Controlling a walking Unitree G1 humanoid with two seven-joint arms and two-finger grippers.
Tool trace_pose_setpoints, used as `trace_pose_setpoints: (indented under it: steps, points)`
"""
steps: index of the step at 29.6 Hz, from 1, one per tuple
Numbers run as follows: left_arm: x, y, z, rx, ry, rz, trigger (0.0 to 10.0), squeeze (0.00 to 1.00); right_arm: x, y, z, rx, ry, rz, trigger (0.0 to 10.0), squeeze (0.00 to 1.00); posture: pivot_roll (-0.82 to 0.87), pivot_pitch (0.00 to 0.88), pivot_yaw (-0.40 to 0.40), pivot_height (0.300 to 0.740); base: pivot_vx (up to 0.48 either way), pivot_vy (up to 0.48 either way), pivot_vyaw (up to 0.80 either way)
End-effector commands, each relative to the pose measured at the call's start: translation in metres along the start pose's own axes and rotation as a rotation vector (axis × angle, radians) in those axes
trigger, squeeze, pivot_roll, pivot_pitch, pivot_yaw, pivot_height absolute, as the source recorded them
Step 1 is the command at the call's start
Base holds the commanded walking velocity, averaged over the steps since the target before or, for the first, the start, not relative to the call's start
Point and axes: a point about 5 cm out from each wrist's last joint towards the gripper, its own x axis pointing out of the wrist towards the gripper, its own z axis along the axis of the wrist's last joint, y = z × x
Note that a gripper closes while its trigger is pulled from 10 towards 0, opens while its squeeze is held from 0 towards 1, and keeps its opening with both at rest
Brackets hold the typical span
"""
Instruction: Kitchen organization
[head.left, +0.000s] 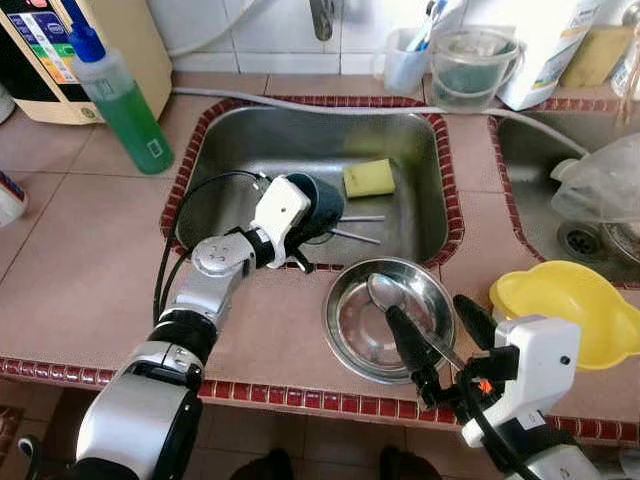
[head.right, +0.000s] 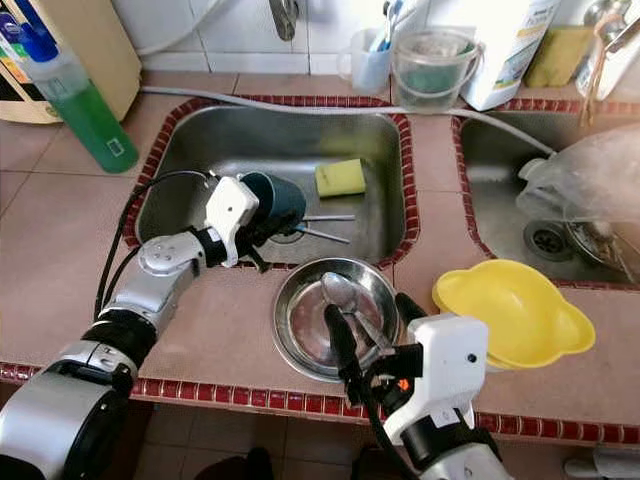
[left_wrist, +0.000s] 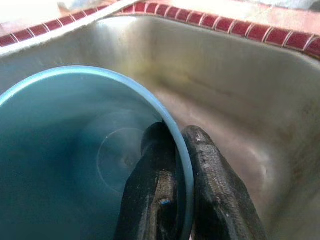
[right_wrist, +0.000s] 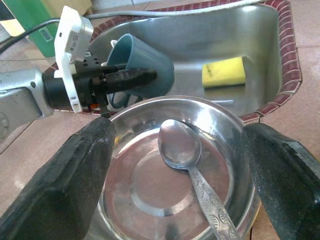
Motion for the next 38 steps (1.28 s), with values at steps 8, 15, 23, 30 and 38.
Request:
trace_pose_setpoints:
  steps: [8, 15, 23, 30, 38]
  points:
    - [-0.002, 0.008, 0.000, 0.000, 0.010, 0.013, 10.0, 0.16, -0.003, 0.001, 0.002, 0.012, 0.009, 0.000, 10.0, 0.00, -0.29, 0.281, 0.084, 0.740, 0.000, 0.000, 0.00]
    - [-0.002, 0.010, 0.003, -0.006, 0.003, 0.010, 10.0, 1.00, -0.001, 0.002, 0.003, 0.011, 0.003, 0.004, 10.0, 0.00, -0.28, 0.276, 0.085, 0.740, 0.000, 0.000, 0.00]
    - [-0.002, 0.013, 0.004, -0.010, -0.005, 0.009, 10.0, 1.00, 0.000, 0.002, 0.004, 0.010, 0.001, 0.008, 10.0, 0.00, -0.28, 0.269, 0.082, 0.740, 0.000, 0.000, 0.00]
    - [-0.003, 0.016, 0.007, -0.011, -0.014, 0.017, 10.0, 1.00, 0.005, 0.001, 0.004, 0.008, -0.009, 0.017, 10.0, 0.00, -0.27, 0.258, 0.078, 0.740, 0.000, 0.000, 0.00]
    - [-0.005, 0.020, 0.009, -0.008, -0.023, 0.026, 10.0, 1.00, 0.010, 0.001, 0.005, 0.004, -0.020, 0.026, 10.0, 0.00, -0.26, 0.243, 0.082, 0.740, 0.000, 0.000, 0.00]
